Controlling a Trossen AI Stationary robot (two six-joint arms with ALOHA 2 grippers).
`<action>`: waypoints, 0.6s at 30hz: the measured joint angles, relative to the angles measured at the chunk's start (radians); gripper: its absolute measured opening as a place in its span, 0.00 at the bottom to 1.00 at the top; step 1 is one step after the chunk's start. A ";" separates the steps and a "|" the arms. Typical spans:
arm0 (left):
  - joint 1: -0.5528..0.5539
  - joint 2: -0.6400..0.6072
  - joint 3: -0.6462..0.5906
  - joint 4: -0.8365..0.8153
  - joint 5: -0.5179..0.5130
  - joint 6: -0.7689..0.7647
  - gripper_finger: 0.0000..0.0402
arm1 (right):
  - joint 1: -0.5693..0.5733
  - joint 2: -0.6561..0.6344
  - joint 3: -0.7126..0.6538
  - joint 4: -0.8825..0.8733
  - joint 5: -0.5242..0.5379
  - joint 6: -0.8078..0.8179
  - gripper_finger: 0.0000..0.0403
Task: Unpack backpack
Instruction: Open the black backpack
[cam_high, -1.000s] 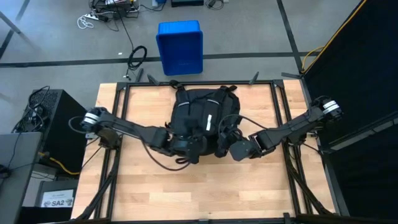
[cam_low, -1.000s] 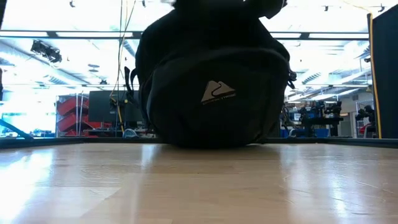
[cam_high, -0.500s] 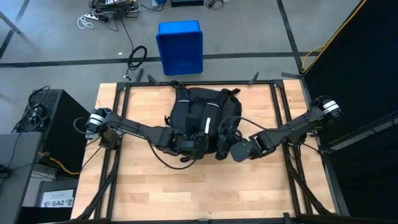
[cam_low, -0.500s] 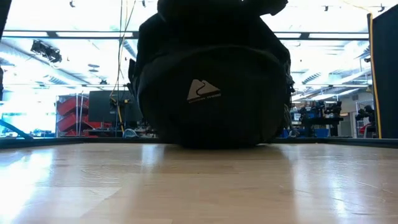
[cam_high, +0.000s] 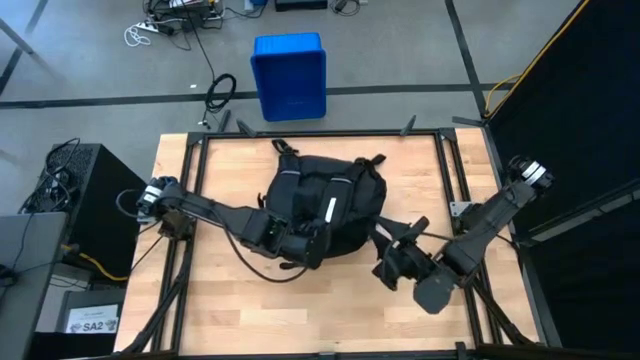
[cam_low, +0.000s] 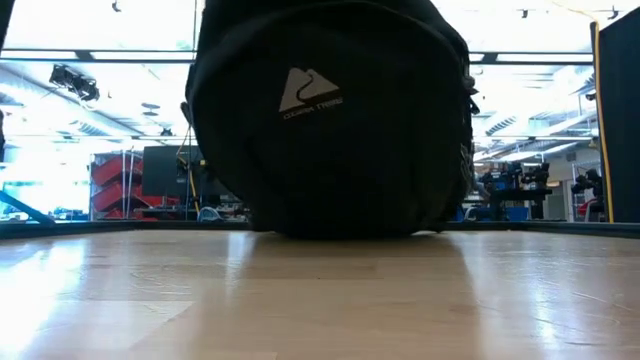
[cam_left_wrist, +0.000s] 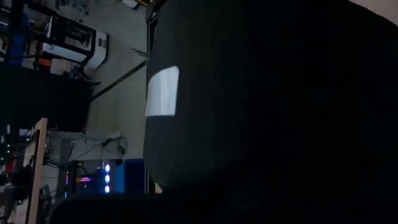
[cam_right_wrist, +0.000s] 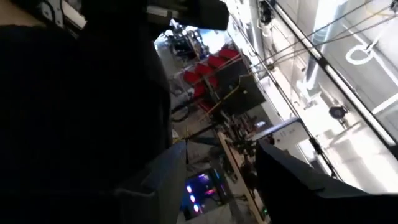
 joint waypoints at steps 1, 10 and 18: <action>-0.009 0.000 0.000 -0.002 -0.003 -0.001 0.01 | -0.005 -0.004 -0.003 0.001 0.006 0.020 0.36; -0.105 -0.001 0.004 -0.059 0.006 -0.092 0.00 | -0.227 -0.105 -0.070 -0.252 -0.113 0.248 0.02; -0.197 -0.002 0.008 -0.110 -0.015 -0.143 0.00 | -0.556 -0.152 -0.154 -0.562 -0.739 0.660 0.01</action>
